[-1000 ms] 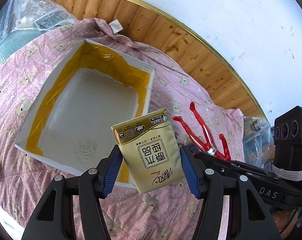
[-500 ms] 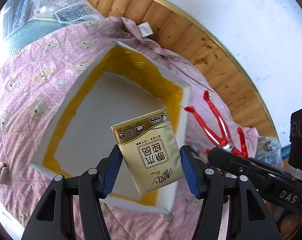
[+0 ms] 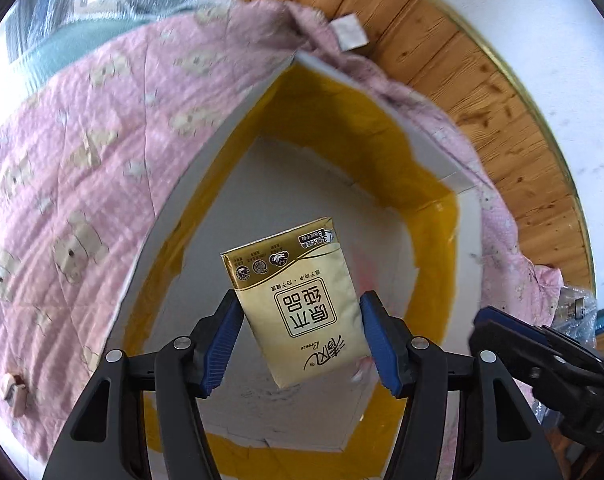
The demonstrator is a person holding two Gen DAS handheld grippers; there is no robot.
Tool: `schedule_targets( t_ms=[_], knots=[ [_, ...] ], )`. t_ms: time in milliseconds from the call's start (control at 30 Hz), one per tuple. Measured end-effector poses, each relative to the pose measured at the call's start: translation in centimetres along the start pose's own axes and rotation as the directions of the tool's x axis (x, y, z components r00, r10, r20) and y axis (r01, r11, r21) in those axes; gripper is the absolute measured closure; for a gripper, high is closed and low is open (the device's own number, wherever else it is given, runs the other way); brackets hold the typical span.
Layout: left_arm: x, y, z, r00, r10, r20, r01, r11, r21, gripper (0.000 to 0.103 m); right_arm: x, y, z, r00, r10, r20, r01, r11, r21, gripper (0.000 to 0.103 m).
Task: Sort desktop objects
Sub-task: 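Open both tools to drop the tissue pack and red toy into the box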
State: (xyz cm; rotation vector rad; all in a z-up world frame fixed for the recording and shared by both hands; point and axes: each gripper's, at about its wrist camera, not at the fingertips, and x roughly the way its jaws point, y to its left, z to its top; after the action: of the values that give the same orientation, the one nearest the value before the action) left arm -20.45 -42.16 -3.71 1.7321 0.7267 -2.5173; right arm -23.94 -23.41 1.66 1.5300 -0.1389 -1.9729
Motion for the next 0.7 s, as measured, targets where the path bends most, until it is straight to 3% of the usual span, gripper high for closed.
schedule_targets(
  t_ms=[233, 400, 700],
  knots=[
    [2.3, 0.2, 0.0, 0.999, 0.019, -0.038, -0.020, 0.999, -0.025, 0.040, 0.9, -1.3, -1.3, 0.998, 0.041, -0.052, -0.040, 0.999, 0.036, 0.067],
    [1.6, 0.2, 0.7, 1.000, 0.011, -0.023, -0.012, 0.999, -0.050, 0.033, 1.0, -0.6, -2.1, 0.995, 0.071, -0.077, -0.069, 0.997, 0.018, 0.067],
    [0.1, -0.5, -1.3, 0.999, 0.015, -0.035, -0.016, 1.000, -0.024, 0.033, 0.6, 0.4, -3.5, 0.992, 0.085, -0.092, -0.085, 0.996, 0.007, 0.067]
  ],
)
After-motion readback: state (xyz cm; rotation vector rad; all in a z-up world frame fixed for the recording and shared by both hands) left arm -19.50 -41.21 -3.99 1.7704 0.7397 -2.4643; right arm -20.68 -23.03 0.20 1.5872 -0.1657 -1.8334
